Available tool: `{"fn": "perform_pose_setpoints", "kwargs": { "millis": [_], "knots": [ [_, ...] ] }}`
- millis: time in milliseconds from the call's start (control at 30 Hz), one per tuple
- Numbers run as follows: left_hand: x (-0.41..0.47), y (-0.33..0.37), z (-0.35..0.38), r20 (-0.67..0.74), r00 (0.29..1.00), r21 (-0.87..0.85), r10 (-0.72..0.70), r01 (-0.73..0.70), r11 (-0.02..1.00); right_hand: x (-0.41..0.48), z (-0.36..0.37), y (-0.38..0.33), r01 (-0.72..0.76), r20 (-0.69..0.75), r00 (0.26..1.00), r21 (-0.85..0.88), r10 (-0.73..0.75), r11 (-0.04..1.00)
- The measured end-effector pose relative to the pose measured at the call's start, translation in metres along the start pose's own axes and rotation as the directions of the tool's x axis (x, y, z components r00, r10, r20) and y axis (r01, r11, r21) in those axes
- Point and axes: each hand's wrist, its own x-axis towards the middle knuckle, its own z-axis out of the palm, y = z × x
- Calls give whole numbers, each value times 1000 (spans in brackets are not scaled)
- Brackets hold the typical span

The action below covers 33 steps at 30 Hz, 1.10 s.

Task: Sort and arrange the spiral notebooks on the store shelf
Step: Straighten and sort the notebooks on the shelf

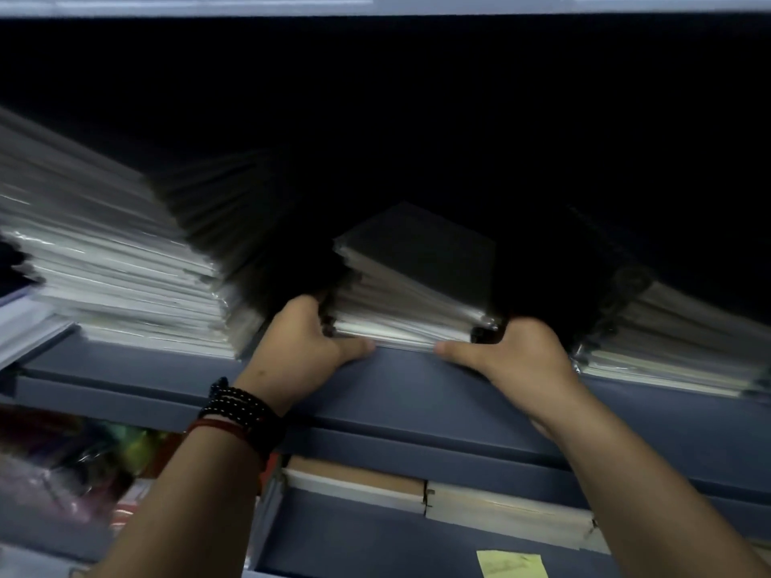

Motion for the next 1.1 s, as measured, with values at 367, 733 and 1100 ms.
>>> {"fn": "perform_pose_setpoints", "kwargs": {
  "millis": [367, 733, 1100],
  "knots": [
    [-6, 10, 7, 8, 981, 174, 193, -191, 966, 4, -22, 14, 8, -59, 998, -13, -9, 1000],
    [5, 5, 6, 128, 981, -90, 143, -132, 987, -4, -15, -1, -21, -80, 997, -180, 7, 984],
    [12, -7, 5, 139, 987, -257, 87, -49, 965, -3, -8, -4, -80, -101, 992, -104, 69, 991]
  ]
}}
